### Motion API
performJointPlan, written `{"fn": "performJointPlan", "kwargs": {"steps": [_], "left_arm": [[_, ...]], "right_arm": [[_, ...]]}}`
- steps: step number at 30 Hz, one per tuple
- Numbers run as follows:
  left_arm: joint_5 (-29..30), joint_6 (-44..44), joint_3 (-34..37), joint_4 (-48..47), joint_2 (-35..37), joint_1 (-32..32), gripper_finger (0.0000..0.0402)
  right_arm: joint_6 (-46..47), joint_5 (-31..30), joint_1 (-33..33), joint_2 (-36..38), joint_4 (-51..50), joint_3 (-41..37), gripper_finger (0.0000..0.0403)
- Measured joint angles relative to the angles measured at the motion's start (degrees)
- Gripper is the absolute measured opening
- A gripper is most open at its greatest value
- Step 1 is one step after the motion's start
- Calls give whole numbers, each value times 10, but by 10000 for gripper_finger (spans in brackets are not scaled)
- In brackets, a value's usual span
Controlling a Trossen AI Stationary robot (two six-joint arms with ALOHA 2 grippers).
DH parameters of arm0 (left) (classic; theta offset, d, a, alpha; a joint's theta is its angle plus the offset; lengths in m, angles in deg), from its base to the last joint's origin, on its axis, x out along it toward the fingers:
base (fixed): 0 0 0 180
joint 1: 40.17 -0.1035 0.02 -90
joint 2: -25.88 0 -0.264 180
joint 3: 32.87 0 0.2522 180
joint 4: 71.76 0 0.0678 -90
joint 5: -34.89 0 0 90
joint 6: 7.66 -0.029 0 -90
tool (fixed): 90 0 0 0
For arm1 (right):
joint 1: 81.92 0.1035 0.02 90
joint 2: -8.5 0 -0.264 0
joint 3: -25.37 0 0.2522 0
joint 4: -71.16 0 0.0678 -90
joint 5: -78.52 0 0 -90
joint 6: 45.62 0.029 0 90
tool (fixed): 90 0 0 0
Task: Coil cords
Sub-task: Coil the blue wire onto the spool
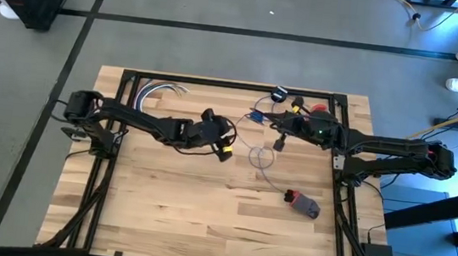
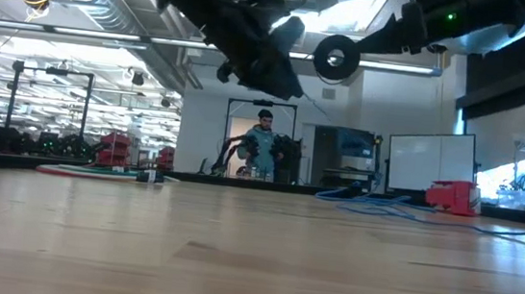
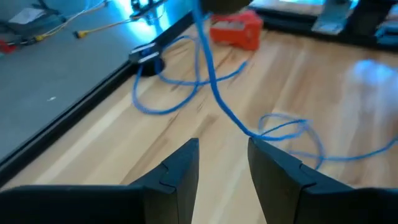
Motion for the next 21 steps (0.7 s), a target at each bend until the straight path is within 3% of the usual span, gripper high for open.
{"fn": "performJointPlan", "kwargs": {"steps": [7,11,21], "left_arm": [[-24,4,0,17,-2,1,131],[-91,7,0,-7,0,2,131],[-70,34,0,52,-37,-13,128]], "right_arm": [[-12,0,0,0,0,0,1],[-13,0,0,0,0,0,1],[-13,0,0,0,2,0,1]]}}
